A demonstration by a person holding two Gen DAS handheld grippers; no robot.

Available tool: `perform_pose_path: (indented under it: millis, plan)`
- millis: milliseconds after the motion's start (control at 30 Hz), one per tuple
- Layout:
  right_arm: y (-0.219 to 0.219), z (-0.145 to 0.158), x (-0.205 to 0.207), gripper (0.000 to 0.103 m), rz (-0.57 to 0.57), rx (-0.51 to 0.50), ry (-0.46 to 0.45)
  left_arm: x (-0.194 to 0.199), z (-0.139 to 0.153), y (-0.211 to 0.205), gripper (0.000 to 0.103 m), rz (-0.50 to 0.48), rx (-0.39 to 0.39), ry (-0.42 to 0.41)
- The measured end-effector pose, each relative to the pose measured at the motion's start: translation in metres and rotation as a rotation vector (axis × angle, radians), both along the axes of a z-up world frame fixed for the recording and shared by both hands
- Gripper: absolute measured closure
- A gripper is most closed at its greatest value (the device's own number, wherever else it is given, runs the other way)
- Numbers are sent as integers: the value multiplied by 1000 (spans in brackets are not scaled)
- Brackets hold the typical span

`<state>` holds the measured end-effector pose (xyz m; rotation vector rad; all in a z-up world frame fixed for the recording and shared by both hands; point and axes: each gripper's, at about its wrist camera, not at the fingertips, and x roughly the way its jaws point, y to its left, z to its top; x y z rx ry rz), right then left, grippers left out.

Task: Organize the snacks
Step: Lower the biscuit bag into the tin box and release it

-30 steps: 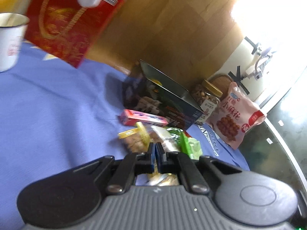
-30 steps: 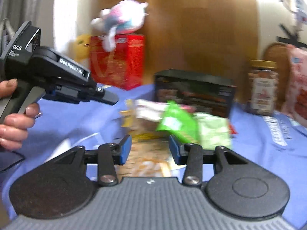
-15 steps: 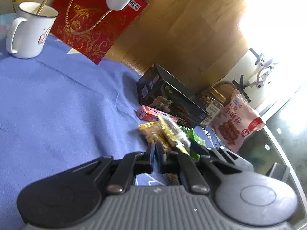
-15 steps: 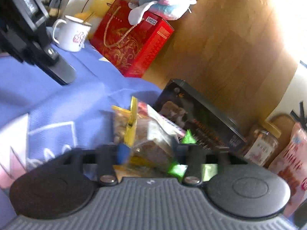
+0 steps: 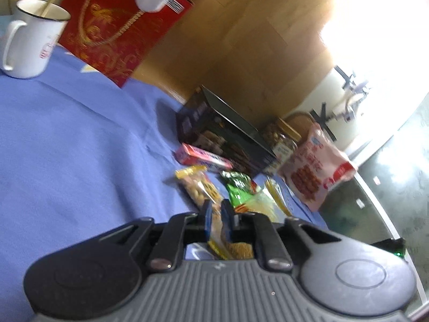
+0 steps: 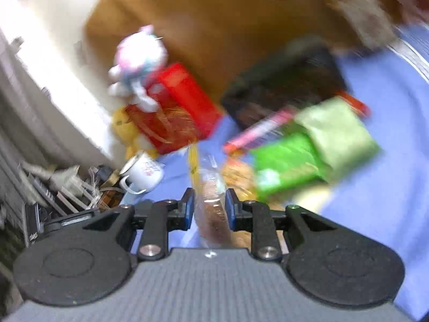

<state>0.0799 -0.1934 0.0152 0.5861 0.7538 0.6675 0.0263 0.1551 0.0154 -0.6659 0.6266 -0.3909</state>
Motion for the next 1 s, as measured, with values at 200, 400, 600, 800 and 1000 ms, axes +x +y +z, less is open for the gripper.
perform_pose_path:
  millis: [200, 400, 600, 800, 1000]
  plan:
    - [-16, 1, -35, 59, -27, -156, -81, 3, -3, -19, 71, -60, -3, 12]
    - [-10, 4, -46, 41, 41, -291, -222, 2, -3, -34, 56, -101, 0, 26]
    - [19, -3, -46, 36, 139, -500, -362, 9, -8, -57, 52, -156, 42, 60]
    - [50, -14, -37, 53, 204, -616, -408, 21, -11, -70, 78, -184, 77, 92]
    - [51, 12, -32, 56, 151, -591, -512, 36, 31, -66, 78, -171, 111, -8]
